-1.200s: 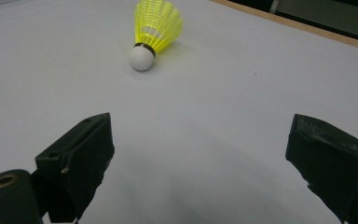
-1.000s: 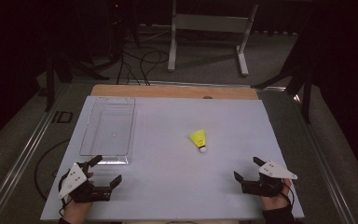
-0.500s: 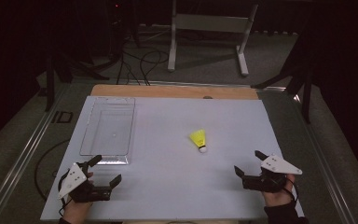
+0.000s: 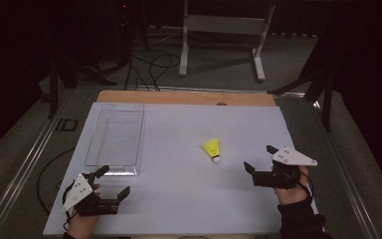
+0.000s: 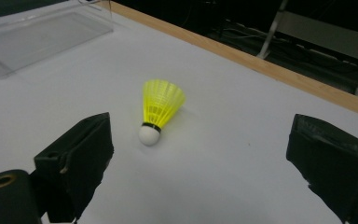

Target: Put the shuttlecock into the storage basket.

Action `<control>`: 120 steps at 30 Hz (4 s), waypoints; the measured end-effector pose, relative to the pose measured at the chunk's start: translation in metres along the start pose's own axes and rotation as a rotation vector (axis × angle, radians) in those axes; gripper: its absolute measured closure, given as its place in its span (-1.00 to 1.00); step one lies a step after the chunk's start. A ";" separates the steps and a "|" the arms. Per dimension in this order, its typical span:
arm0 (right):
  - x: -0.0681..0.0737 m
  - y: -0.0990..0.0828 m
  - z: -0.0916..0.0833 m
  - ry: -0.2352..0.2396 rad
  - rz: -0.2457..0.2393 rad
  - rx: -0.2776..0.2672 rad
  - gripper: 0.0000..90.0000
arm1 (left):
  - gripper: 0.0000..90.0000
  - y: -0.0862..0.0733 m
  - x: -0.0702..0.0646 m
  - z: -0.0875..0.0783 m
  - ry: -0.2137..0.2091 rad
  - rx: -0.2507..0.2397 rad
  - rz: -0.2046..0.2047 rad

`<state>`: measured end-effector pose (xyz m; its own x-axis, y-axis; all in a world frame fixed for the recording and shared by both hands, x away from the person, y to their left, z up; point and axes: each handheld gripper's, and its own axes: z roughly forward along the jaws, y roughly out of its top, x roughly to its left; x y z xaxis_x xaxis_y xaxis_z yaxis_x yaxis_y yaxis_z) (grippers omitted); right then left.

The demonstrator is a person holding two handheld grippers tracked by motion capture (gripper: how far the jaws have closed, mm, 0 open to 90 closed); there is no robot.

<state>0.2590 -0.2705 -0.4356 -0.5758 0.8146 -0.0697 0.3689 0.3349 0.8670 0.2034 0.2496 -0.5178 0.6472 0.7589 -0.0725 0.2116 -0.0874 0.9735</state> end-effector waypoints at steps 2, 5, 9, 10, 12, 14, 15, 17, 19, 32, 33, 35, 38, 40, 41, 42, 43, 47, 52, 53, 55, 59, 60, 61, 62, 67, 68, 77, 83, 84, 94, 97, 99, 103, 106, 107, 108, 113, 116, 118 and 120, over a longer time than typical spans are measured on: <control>0.000 0.004 0.004 0.014 0.007 -0.001 -0.84 | -0.99 0.000 0.000 0.000 -0.001 0.000 -0.001; 0.001 0.010 0.009 0.035 0.028 -0.008 -0.84 | -0.99 0.000 0.000 0.000 -0.001 -0.002 -0.004; 0.005 0.019 0.018 0.038 0.027 0.000 -0.84 | -1.00 0.000 0.000 0.000 -0.003 0.000 -0.001; 0.006 0.021 0.020 0.043 0.028 0.003 -0.84 | -1.00 0.000 0.000 0.000 -0.004 0.000 -0.001; 0.008 0.024 0.025 0.042 0.027 0.009 -0.84 | -0.99 0.000 0.000 0.000 -0.004 0.001 -0.001; 0.010 0.027 0.030 0.045 0.033 0.015 -0.84 | -0.99 0.000 0.000 0.000 -0.005 0.001 -0.002; 0.011 0.028 0.032 0.049 0.037 0.015 -0.84 | -0.99 0.000 0.000 0.000 -0.006 0.001 -0.001; 0.013 0.030 0.037 0.050 0.034 0.018 -0.84 | -1.00 0.000 0.000 0.000 -0.007 0.003 0.003; 0.015 0.032 0.041 0.062 0.036 0.017 -0.84 | -0.99 0.000 0.000 0.001 -0.010 0.007 0.000; 0.034 0.047 0.075 0.052 0.050 0.065 -0.84 | -0.99 0.000 0.000 0.000 -0.013 0.005 0.000; 0.035 0.047 0.078 0.056 0.053 0.071 -0.84 | -1.00 0.000 0.000 0.000 -0.014 0.004 0.000; 0.038 0.047 0.084 0.054 0.047 0.087 -0.84 | -1.00 0.000 0.000 0.000 -0.015 0.005 -0.001; 0.042 0.046 0.094 0.055 0.045 0.116 -0.84 | -1.00 0.000 0.000 0.001 -0.016 0.003 -0.003; 0.045 0.044 0.100 0.058 0.044 0.136 -0.84 | -0.99 0.000 0.000 0.001 -0.017 0.004 -0.004; 0.046 0.043 0.102 0.053 0.045 0.142 -0.84 | -0.99 0.000 0.000 0.001 -0.018 0.005 -0.004; 0.047 0.043 0.105 0.058 0.045 0.154 -0.84 | -1.00 0.000 0.000 0.000 -0.019 0.004 -0.003; 0.048 0.041 0.108 0.057 0.044 0.166 -0.84 | -1.00 0.000 0.000 0.000 -0.019 0.004 -0.003; 0.051 0.037 0.119 0.039 0.051 0.209 -0.84 | -1.00 0.000 0.000 0.000 -0.020 0.006 -0.003; 0.051 0.031 0.131 0.027 0.075 0.279 -0.83 | -1.00 0.000 0.000 0.000 -0.022 0.006 -0.005; 0.051 0.030 0.133 0.024 0.078 0.292 -0.81 | -1.00 0.000 0.000 0.000 -0.023 0.006 -0.005; 0.051 0.028 0.136 0.020 0.085 0.316 -0.81 | -1.00 0.000 0.000 0.000 -0.023 0.006 -0.005; 0.050 0.025 0.141 0.014 0.100 0.362 -0.79 | -1.00 0.000 0.000 0.000 -0.024 0.005 -0.006; 0.049 0.024 0.142 0.010 0.107 0.373 -0.79 | -1.00 0.000 0.000 0.001 -0.024 0.005 -0.007; 0.049 0.023 0.144 0.012 0.116 0.389 -0.79 | -1.00 0.000 0.000 0.000 -0.024 0.006 -0.006; 0.048 0.023 0.144 0.013 0.118 0.397 -0.78 | -1.00 0.000 0.000 0.000 -0.024 0.006 -0.006; 0.046 0.021 0.149 0.020 0.127 0.453 -0.72 | -0.99 0.000 0.000 0.001 -0.023 0.005 -0.007; 0.045 0.021 0.149 0.021 0.133 0.465 -0.71 | -1.00 0.000 0.000 0.001 -0.024 0.006 -0.006; 0.041 0.018 0.159 0.060 0.164 0.588 -0.67 | -1.00 0.000 0.000 0.001 -0.025 0.007 -0.008; 0.038 0.017 0.165 0.066 0.171 0.635 -0.56 | -1.00 0.000 0.000 0.001 -0.025 0.007 -0.008; 0.037 0.017 0.165 0.062 0.172 0.640 -0.56 | -1.00 0.000 0.000 0.001 -0.025 0.007 -0.007; 0.033 0.020 0.173 0.058 0.155 0.712 -0.32 | -1.00 0.000 0.000 0.001 -0.025 0.007 -0.011; 0.033 0.020 0.176 0.056 0.140 0.731 -0.25 | -1.00 0.000 0.000 0.001 -0.025 0.008 -0.012; 0.033 0.021 0.177 0.052 0.141 0.748 -0.20 | -1.00 0.000 0.000 0.001 -0.023 0.008 -0.012; 0.033 0.022 0.180 0.037 0.135 0.776 -0.10 | -1.00 0.000 0.000 0.001 -0.024 0.008 -0.013; 0.033 0.023 0.182 0.030 0.133 0.788 -0.01 | -1.00 0.000 0.000 0.001 -0.024 0.008 -0.013; 0.033 0.023 0.182 0.033 0.131 0.802 0.03 | -1.00 0.000 0.000 0.001 -0.024 0.009 -0.013; 0.033 0.023 0.183 0.034 0.134 0.804 0.03 | -0.99 0.000 0.001 0.001 -0.023 0.008 -0.013; 0.033 0.024 0.185 0.047 0.128 0.819 0.31 | -0.99 0.000 0.001 0.001 -0.024 0.010 -0.011; 0.034 0.023 0.186 0.068 0.133 0.832 0.38 | -1.00 0.000 0.000 0.001 -0.025 0.011 -0.011; 0.034 0.022 0.188 0.073 0.128 0.843 0.41 | -0.99 0.000 0.000 0.001 -0.025 0.011 -0.011; 0.034 0.022 0.189 0.079 0.124 0.852 0.42 | -1.00 0.000 0.000 0.001 -0.025 0.010 -0.011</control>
<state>0.3853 -0.1458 -0.5124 -0.5329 0.8438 0.0626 0.8353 0.5128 0.1984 0.2042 0.2494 -0.5182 0.6627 0.7437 -0.0885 0.2261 -0.0860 0.9703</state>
